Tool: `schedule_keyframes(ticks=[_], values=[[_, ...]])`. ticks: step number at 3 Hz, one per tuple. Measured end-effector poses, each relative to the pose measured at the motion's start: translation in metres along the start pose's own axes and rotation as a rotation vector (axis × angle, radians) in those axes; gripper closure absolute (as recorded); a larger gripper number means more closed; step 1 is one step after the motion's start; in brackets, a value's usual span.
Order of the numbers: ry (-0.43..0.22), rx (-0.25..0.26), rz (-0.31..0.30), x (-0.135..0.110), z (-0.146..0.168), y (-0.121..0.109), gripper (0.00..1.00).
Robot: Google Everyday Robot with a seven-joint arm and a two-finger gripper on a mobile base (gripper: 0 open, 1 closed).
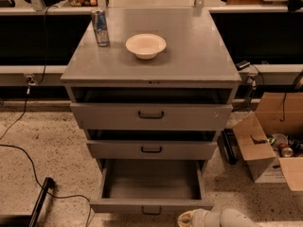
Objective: Close bottom drawer
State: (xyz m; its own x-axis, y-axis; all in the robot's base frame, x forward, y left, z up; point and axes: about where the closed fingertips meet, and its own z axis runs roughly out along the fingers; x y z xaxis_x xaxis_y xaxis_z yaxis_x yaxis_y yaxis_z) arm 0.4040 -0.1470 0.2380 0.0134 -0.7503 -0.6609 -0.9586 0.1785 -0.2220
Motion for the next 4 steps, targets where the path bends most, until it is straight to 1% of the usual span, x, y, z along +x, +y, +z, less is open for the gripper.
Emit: schedule_keyframes(ticks=[1,2,3,4], values=[[-0.005,-0.007,0.007,0.001,0.010,0.000,1.00],[-0.022,0.084,0.019,0.012,0.039,-0.014,1.00],[-0.009,0.176,0.025,0.028,0.073,-0.019,1.00],[-0.001,0.214,0.007,0.042,0.089,-0.024,1.00]])
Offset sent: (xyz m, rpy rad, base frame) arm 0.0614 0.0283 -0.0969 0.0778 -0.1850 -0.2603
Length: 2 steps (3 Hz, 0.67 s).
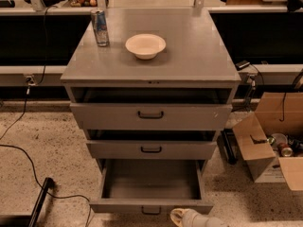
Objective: Close bottom drawer
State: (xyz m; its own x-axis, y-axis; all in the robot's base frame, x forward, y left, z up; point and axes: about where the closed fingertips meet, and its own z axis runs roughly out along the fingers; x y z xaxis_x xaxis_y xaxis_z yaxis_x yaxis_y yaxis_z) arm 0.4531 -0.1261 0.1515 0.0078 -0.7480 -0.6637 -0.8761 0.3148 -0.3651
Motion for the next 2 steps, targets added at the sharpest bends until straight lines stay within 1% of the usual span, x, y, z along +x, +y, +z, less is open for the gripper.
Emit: schedule_keyframes(ticks=[1,2], values=[[0.000,-0.010,-0.007,0.009,0.013,-0.002,1.00],[-0.010,-0.008,0.005,0.018,0.024,-0.016,1.00]])
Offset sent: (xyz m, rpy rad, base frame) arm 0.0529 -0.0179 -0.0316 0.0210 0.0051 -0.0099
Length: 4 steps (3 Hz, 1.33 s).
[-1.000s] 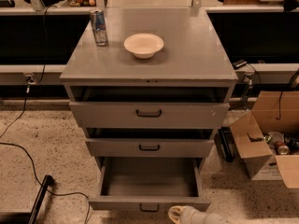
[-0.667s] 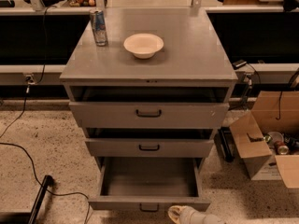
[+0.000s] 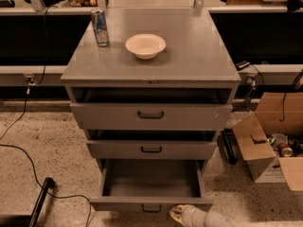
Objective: Close bottom drawer
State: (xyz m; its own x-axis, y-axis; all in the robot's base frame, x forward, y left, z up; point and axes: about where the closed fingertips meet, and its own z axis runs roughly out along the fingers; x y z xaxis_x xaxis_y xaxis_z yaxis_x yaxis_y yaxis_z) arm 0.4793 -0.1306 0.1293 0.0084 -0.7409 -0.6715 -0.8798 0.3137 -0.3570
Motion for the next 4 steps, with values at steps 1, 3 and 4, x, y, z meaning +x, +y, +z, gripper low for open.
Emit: schedule_keyframes(ticks=[1,3,4], values=[[-0.020,0.057,-0.012,-0.003,0.005,-0.040,1.00],[-0.030,0.101,-0.033,-0.011,0.004,-0.069,1.00],[-0.035,0.084,-0.048,-0.018,0.018,-0.070,1.00]])
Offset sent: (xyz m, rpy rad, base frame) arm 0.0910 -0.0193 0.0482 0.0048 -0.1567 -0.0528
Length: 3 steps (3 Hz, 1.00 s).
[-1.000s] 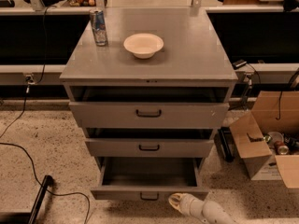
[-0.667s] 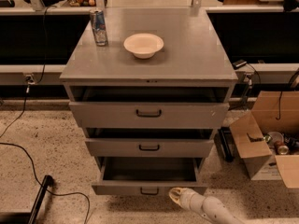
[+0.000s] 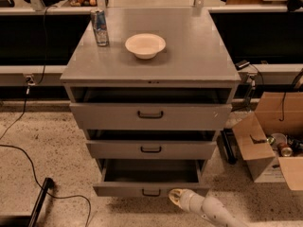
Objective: Close bottom drawer
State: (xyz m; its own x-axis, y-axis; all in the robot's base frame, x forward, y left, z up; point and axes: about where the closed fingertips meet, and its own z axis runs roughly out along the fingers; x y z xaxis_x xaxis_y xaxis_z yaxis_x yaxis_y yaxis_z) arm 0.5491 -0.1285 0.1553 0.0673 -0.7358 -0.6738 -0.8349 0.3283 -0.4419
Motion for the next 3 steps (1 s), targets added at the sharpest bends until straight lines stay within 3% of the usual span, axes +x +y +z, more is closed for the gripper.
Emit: schedule_keyframes(ticks=[1,3], values=[[0.007,0.017,-0.010,0.002,0.023,-0.018,1.00],[0.018,0.114,0.007,0.023,0.057,-0.067,1.00]])
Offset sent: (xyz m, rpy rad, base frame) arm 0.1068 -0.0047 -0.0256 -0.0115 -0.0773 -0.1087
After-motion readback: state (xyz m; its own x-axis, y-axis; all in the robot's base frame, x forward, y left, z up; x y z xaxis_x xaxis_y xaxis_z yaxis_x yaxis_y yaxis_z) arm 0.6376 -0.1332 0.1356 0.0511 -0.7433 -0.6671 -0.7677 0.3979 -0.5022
